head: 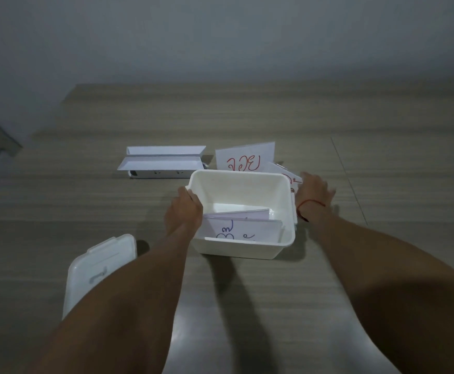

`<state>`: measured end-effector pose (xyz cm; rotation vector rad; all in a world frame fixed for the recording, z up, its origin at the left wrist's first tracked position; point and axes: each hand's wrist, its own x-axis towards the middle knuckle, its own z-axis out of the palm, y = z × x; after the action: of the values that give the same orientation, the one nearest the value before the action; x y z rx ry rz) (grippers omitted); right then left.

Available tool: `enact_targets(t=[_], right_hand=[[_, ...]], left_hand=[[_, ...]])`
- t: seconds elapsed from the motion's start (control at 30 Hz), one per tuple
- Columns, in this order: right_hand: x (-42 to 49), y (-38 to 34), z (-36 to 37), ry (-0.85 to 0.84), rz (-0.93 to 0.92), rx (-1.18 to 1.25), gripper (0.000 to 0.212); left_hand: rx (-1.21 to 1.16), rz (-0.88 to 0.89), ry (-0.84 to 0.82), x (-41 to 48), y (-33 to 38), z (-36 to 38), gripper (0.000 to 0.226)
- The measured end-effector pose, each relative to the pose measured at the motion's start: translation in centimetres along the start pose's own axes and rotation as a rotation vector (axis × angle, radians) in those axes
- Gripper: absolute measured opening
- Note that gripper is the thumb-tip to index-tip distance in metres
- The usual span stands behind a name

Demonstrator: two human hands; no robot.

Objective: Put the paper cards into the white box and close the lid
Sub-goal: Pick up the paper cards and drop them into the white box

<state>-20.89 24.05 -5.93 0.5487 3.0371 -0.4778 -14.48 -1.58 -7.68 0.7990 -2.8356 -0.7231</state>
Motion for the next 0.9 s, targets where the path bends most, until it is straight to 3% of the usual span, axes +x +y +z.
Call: enact_targets(t=[0.13,0.33,0.57,0.9], right_hand=[[-0.5,0.8,0.6,-0.040,0.010,0.089,0.030],[-0.4,0.5,-2.5,0.185,-0.108,0.040,0.029],[0.0,-1.1,-9.1,0.257,-0.264,0.329,0.030],[-4.1,-2.0,-10.3,-0.083,-0.414,0.609,0.026]], left_hand=[[0.014,-0.007,-0.003,0.0,-0.1,0.1,0.038],[-0.010,0.038,-0.007,-0.8,-0.2,0.2,0.038],[-0.071,0.022,-0.059,-2.8,0.4,0.3,0.039],[-0.169,-0.044,-0.054,-4.9,0.7,0.0,0.043]])
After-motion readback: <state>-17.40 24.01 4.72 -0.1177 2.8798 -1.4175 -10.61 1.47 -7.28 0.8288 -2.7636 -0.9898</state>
